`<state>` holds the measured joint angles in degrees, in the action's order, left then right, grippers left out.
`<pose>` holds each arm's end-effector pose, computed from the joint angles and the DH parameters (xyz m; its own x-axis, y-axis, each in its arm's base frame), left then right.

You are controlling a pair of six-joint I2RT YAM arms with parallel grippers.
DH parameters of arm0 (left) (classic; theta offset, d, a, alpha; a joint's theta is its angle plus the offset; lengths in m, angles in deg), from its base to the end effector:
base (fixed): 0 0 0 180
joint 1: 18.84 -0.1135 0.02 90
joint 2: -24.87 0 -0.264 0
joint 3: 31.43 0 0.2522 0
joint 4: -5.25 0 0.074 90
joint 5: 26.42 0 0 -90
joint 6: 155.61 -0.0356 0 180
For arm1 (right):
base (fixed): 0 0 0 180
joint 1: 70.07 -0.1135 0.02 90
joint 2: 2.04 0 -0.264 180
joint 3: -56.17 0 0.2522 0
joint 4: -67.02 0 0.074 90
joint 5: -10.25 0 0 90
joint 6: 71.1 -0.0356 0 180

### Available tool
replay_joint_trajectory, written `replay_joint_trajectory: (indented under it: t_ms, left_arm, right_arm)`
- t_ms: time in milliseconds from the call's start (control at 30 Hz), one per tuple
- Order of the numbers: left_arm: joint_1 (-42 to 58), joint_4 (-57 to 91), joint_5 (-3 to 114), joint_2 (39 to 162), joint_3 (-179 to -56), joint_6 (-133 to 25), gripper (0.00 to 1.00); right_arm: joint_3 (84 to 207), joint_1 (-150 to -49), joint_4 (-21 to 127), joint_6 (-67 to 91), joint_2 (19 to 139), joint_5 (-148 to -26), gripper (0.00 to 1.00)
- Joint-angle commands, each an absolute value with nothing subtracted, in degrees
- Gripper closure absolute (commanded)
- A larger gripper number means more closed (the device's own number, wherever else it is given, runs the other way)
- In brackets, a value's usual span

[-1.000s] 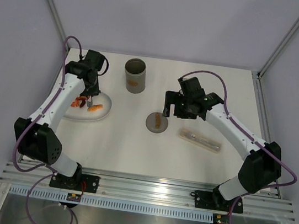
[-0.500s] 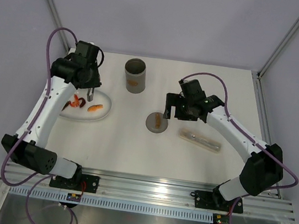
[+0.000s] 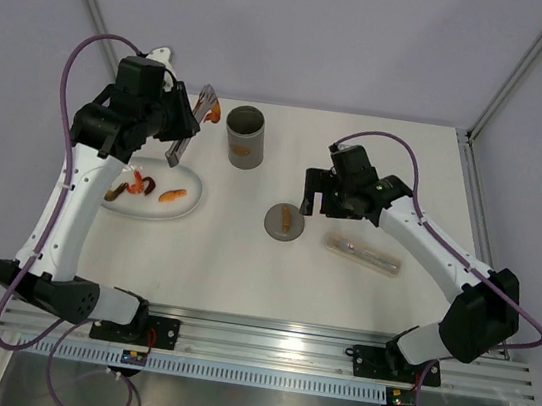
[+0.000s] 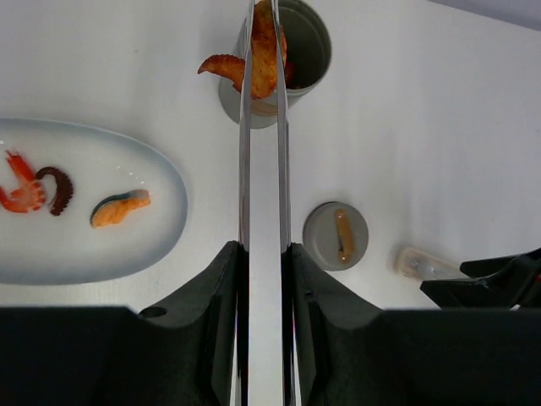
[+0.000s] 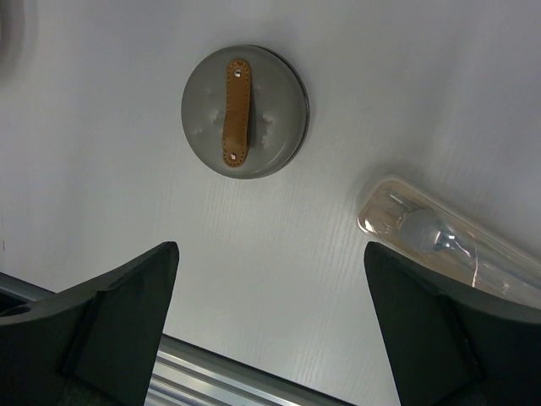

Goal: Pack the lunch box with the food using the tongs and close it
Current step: Place the fake food in the packing box.

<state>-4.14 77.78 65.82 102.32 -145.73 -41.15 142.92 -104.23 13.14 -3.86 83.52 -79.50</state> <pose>0.2455 -0.0630 0.4585 -0.6058 -0.2688 -0.7488 -0.0307 0.9484 -0.3156 0.2633 0.1785 0.2948 -0.8233 -0.0911 -0.5603 -0.2611 0.9372 0.2313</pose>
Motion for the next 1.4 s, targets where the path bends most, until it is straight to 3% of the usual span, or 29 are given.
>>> replay_joint_trajectory:
  t_ms: [0, 733, 833, 867, 967, 1067, 1233, 1367]
  left_arm:
    - [-3.9, 68.9, 58.2, 103.4, -147.4, -39.6, 1.0]
    - [-4.3, 55.1, 54.0, 116.6, -142.1, -33.8, 1.0]
    - [-4.3, 54.8, 54.5, 117.0, -141.0, -33.9, 0.8]
    - [-4.3, 54.5, 54.7, 116.9, -140.6, -33.9, 0.65]
    - [-4.3, 54.9, 55.4, 116.8, -140.2, -34.2, 0.54]
    - [-4.3, 55.5, 55.7, 116.9, -140.8, -34.2, 0.52]
    - [-3.8, 56.5, 55.9, 115.4, -142.5, -35.3, 0.53]
    - [-1.7, 55.8, 57.4, 111.8, -141.3, -39.0, 0.71]
  right_arm:
    - [142.8, -104.8, 13.5, -3.7, 80.5, -76.9, 0.0]
    - [141.3, -104.8, 12.4, -4.6, 80.1, -75.5, 0.01]
    - [141.3, -104.8, 12.2, -4.5, 80.2, -75.3, 0.01]
    - [141.3, -104.8, 12.3, -4.5, 80.4, -75.4, 0.01]
    - [141.2, -104.8, 12.5, -4.6, 80.7, -75.5, 0.0]
    - [141.4, -104.8, 12.5, -4.6, 80.9, -75.6, 0.01]
    - [141.6, -104.8, 12.5, -4.6, 80.8, -75.6, 0.01]
    - [141.6, -104.7, 12.6, -4.4, 80.7, -74.4, 0.01]
